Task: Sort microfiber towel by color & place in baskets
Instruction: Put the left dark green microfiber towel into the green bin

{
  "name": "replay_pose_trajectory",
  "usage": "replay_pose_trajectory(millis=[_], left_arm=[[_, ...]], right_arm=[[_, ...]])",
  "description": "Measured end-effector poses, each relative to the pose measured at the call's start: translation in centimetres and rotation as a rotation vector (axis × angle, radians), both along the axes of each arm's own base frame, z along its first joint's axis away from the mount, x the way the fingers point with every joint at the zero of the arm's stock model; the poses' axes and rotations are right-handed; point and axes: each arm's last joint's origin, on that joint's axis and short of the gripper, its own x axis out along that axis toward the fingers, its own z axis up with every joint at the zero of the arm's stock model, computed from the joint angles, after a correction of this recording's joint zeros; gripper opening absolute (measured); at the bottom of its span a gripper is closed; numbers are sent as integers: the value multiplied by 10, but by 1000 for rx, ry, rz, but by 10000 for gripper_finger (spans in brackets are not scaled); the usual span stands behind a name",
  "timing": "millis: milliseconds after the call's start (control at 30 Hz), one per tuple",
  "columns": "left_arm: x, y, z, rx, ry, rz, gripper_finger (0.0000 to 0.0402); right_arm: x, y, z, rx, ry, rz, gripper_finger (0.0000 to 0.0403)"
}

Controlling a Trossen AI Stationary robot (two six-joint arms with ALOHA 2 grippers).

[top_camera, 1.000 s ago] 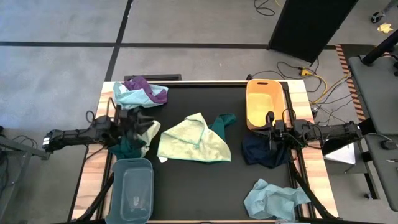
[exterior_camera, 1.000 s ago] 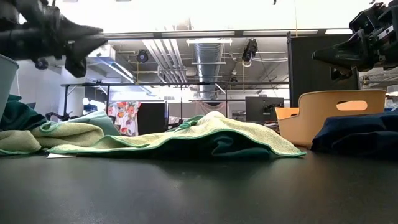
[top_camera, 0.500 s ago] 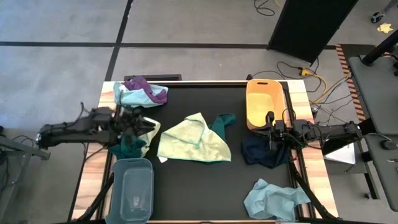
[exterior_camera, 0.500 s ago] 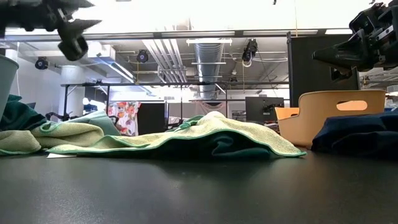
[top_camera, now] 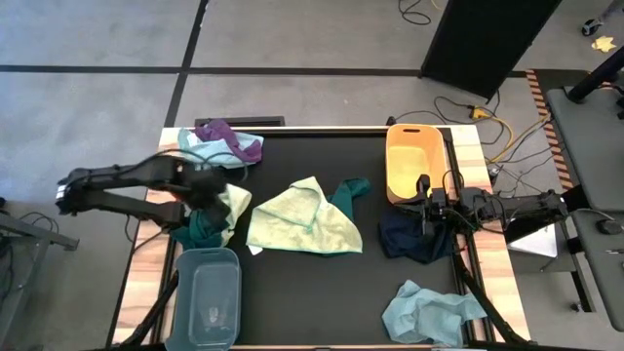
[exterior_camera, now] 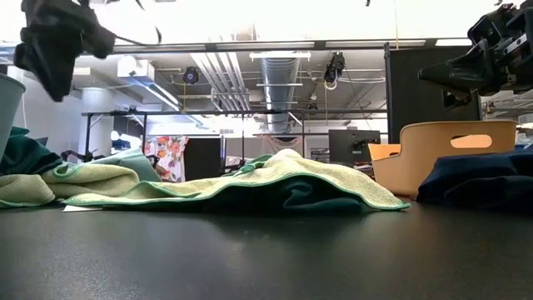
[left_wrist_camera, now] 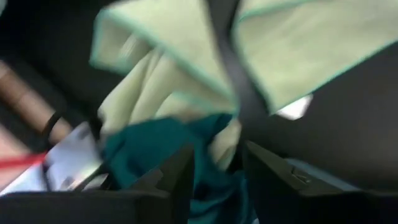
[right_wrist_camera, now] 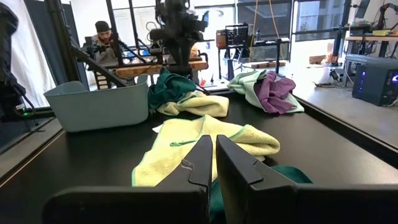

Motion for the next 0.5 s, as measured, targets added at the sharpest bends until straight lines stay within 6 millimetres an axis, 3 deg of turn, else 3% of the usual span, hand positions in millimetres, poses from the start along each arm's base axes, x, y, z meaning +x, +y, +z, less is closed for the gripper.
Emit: replay_pose_trajectory(millis=[267, 500], left_arm=[[30, 0, -41, -135, 356, 27, 201], [48, 1, -75, -195, 570, 36, 217]], right_arm=[[0, 0, 0, 0, 0, 0, 13], [0, 0, 0, 0, 0, 0, 13]])
